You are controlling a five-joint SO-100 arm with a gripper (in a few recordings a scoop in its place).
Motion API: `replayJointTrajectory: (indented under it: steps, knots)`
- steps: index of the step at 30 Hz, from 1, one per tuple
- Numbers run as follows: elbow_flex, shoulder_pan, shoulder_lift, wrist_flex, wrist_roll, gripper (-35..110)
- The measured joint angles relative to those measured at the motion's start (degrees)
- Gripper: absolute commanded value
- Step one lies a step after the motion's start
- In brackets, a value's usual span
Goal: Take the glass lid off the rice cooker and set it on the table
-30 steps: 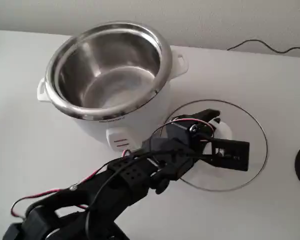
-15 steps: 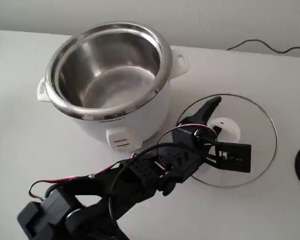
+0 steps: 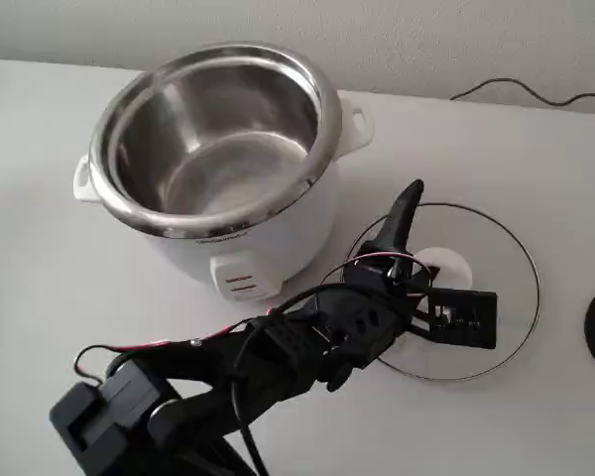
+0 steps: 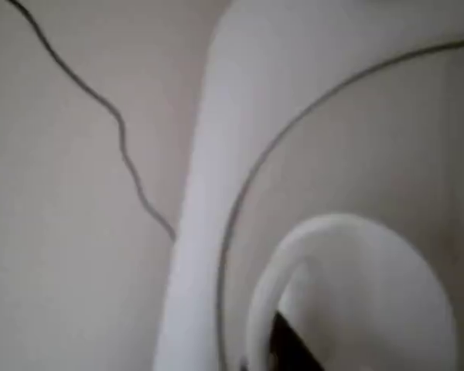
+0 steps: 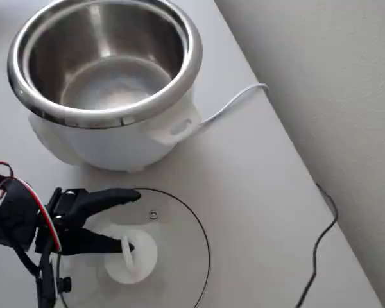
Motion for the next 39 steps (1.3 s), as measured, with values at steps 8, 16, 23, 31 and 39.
replayJointTrajectory:
  steps: [8,16,23,31,39]
  knots:
    - [-0.2,0.0,0.0,3.7,-0.8,58]
    - [-14.3,1.1,-1.1,29.9,10.5,58]
    - [-17.8,1.3,-1.1,36.1,11.1,58]
    - [-18.6,0.9,2.6,42.4,11.4,58]
    - [-18.6,-3.1,15.1,51.1,11.4,58]
